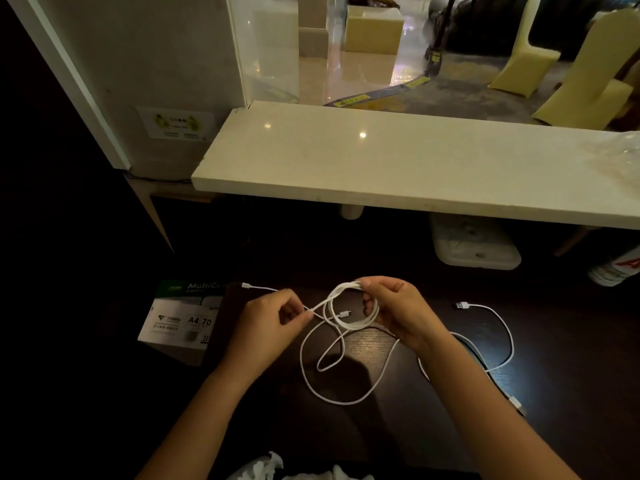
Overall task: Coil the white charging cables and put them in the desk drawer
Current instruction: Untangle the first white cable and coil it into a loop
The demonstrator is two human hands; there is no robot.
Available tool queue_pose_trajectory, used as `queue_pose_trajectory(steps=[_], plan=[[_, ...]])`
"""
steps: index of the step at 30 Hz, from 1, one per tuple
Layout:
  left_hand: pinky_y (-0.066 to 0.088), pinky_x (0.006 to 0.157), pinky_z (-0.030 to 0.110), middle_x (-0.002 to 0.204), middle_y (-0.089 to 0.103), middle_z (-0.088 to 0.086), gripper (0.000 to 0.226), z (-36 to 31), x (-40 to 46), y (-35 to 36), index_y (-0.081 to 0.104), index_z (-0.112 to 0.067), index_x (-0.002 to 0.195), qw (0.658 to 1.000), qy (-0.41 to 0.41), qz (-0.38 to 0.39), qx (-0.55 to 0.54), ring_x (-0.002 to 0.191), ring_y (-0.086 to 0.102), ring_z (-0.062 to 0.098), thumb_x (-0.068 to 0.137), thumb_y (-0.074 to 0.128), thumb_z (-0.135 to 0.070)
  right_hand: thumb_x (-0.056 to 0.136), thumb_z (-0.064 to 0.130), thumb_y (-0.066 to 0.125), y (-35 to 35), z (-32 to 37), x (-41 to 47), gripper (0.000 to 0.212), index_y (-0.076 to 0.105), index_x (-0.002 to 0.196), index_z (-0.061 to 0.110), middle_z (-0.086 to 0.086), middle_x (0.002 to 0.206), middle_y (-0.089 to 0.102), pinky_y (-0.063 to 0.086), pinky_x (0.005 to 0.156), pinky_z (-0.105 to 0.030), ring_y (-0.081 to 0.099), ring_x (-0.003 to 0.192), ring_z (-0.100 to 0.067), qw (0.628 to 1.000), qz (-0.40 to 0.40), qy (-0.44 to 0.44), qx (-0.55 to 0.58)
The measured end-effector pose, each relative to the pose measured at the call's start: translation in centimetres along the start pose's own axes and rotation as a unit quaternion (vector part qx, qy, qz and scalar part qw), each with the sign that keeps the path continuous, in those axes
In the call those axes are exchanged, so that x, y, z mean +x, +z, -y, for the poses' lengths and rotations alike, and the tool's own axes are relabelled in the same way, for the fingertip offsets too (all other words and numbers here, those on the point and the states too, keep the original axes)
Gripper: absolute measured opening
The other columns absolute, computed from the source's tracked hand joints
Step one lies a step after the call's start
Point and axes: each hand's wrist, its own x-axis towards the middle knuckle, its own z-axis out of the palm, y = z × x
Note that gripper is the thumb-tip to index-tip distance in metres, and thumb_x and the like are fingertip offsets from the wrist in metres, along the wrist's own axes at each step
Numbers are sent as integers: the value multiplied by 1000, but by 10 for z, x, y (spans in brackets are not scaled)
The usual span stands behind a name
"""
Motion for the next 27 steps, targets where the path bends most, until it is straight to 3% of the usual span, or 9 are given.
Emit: queue_pose_trajectory(steps=[3, 6, 8, 12, 17, 19, 24, 27], plan=[[52, 81, 26, 84, 69, -4, 3, 0, 4, -15, 64, -24, 85, 975, -78, 104, -181, 79, 65, 5, 83, 63, -26, 85, 13, 60, 2, 2, -3, 12, 69, 87, 6, 1, 60, 58, 47, 48, -16, 51, 50, -8, 999, 35, 13, 20], [47, 97, 29, 112, 67, -1, 39, -6, 10, -17, 58, -19, 116, 907, -131, 204, -344, 106, 63, 9, 85, 46, -40, 82, 16, 60, 10, 6, -6, 17, 67, 91, 3, 2, 59, 56, 45, 46, -15, 49, 47, -6, 997, 76, 17, 10], [51, 90, 29, 108, 70, 7, 46, -13, 15, -13, 60, -10, 115, 862, -136, 253, -417, 101, 66, 17, 84, 43, -40, 88, 13, 55, 16, 8, -7, 18, 64, 96, 0, 2, 58, 55, 45, 45, -14, 49, 45, -6, 996, 84, 16, 19], [57, 67, 26, 76, 71, 4, 24, -17, 18, -3, 70, -8, 90, 797, -168, 244, -527, 68, 68, 16, 81, 53, -21, 89, 13, 54, 18, 12, -8, 19, 62, 99, -1, 2, 58, 57, 49, 46, -15, 53, 45, -6, 996, 89, 16, 25], [57, 68, 27, 67, 66, 1, 23, -11, 16, 3, 72, -7, 87, 741, -187, 235, -601, 62, 64, 10, 81, 51, -13, 89, 6, 52, 7, 20, -13, 19, 66, 102, 4, -3, 72, 66, 56, 59, -20, 63, 60, -11, 989, 139, 39, 32], [56, 68, 27, 66, 65, 0, 25, -9, 16, 3, 72, -6, 86, 732, -187, 230, -613, 61, 63, 9, 80, 50, -14, 89, 3, 52, 5, 23, -13, 19, 68, 98, 5, -4, 72, 67, 56, 59, -20, 64, 60, -10, 989, 143, 40, 20], [55, 71, 25, 59, 58, -4, 17, -5, 12, 6, 59, -6, 85, 784, -160, 228, -555, 63, 63, 10, 81, 48, -18, 88, 2, 52, 8, 22, -12, 18, 69, 95, 4, -1, 64, 66, 55, 57, -18, 63, 57, -8, 987, 151, 45, -31], [53, 71, 25, 56, 54, -4, 22, -5, 7, 7, 56, -9, 77, 790, -144, 237, -547, 63, 62, 12, 88, 45, -23, 87, 5, 55, 10, 19, -10, 16, 68, 97, 4, -2, 64, 63, 53, 55, -18, 59, 57, -9, 984, 161, 57, -54]])
